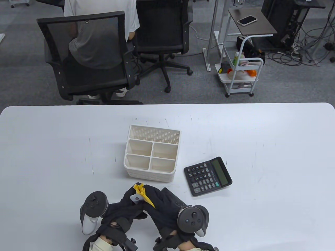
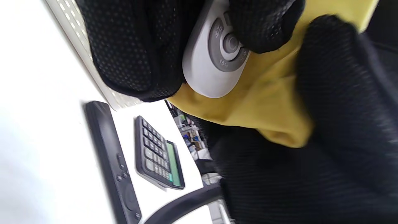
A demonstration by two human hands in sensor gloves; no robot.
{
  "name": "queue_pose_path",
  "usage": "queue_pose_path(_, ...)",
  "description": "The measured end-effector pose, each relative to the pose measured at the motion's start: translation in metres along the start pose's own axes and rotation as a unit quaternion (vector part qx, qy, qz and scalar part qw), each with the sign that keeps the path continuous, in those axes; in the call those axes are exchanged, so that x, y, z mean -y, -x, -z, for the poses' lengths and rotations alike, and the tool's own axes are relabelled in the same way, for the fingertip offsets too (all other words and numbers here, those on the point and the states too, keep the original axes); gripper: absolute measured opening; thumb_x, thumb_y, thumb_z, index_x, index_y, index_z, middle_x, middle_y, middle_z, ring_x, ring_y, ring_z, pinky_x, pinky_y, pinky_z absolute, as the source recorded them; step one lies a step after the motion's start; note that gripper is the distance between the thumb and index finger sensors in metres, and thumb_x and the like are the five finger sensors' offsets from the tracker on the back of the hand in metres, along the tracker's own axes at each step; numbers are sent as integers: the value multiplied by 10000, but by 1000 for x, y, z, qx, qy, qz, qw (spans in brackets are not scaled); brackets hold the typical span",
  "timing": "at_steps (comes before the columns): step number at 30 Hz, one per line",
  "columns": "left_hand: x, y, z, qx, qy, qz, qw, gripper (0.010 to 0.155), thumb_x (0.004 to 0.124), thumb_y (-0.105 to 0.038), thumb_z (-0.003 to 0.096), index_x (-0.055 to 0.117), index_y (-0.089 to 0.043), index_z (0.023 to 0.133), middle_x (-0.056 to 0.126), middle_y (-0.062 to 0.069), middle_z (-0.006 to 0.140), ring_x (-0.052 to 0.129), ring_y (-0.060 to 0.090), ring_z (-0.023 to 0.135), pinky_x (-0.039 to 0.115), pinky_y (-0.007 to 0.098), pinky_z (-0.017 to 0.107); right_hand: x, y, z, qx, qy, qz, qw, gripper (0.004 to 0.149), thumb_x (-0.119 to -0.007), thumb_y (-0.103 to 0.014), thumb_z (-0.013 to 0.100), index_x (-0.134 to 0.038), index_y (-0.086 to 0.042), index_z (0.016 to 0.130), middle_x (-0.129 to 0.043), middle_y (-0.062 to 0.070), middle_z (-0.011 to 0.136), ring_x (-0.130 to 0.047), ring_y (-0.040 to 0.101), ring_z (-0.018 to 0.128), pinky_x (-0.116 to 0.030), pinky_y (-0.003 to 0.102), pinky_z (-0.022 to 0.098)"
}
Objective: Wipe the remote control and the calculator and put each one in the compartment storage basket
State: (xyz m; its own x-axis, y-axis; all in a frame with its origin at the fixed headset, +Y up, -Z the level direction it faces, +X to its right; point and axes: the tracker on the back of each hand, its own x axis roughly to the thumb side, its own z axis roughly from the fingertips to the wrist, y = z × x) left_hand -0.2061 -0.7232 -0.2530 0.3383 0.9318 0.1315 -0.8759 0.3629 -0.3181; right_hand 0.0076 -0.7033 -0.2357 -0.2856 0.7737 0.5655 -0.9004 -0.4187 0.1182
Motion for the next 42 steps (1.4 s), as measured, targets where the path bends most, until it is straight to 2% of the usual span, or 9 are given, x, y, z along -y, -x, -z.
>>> queue_pose_path(7,2,-12,-3,17,-25,120,992,737,823,-402,504,476,-87,1073,950,89,835,1127,289,611,1018,340,379,-2,-1,0,8,5,-2,1000,551,-712,-273,598,-634,-16,1079,-686,298,1059,-770,509,887,-610,691,608)
queue_pose_path(12,1,-12,-3,20,-44,104,993,769,838,-384,495,472,2,1050,981,153,796,1158,283,550,1039,323,328,-4,4,-1,-25,-2,30,999,585,-664,-293,622,-566,47,1087,-627,330,1055,-717,520,899,-592,674,617)
queue_pose_path(17,-10,-6,-5,-2,-88,85,992,801,836,-369,488,439,71,1028,952,190,824,1164,283,538,1046,314,314,-2,3,-2,-17,-15,4,1000,566,-664,-298,620,-634,54,1062,-704,308,1030,-772,507,869,-638,666,601)
queue_pose_path(21,-12,-7,-4,19,-68,88,994,794,843,-355,479,456,69,1027,947,192,832,1158,295,554,1042,325,325,-7,1,-1,1,-21,37,999,568,-650,-304,627,-583,9,1096,-618,278,1095,-666,518,939,-593,689,615)
queue_pose_path(25,-4,-11,-1,42,-9,60,997,795,844,-348,478,449,61,1033,926,207,847,1163,287,547,1042,309,316,-5,6,-1,-7,-6,38,999,576,-640,-295,629,-528,-2,1111,-573,278,1107,-647,500,955,-585,692,613)
queue_pose_path(29,-6,-10,0,38,-20,56,997,789,845,-345,481,453,61,1032,933,200,846,1164,286,543,1039,310,315,-4,6,-1,-14,-16,27,999,569,-643,-286,629,-528,-5,1111,-574,276,1112,-617,513,970,-545,724,605)
queue_pose_path(31,-9,-9,-2,28,-49,60,997,787,840,-348,484,449,53,1037,935,190,847,1159,286,551,1035,312,323,-4,3,-1,-17,-15,1,1000,560,-649,-279,627,-551,-9,1108,-548,275,1131,-576,543,975,-520,746,596)
queue_pose_path(35,-15,-10,-5,16,-64,68,996,780,834,-358,495,453,52,1038,953,178,820,1158,275,541,1028,308,315,-2,1,-1,-24,13,-66,997,526,-672,-262,612,-656,-11,1074,-634,266,1035,-669,512,874,-549,724,585)
queue_pose_path(42,-13,-20,-10,20,-95,135,986,766,832,-409,513,478,8,1049,973,118,791,1152,210,479,991,309,301,13,10,-2,-88,69,-98,989,507,-713,-252,591,-750,17,1020,-848,221,902,-886,438,720,-668,679,548)
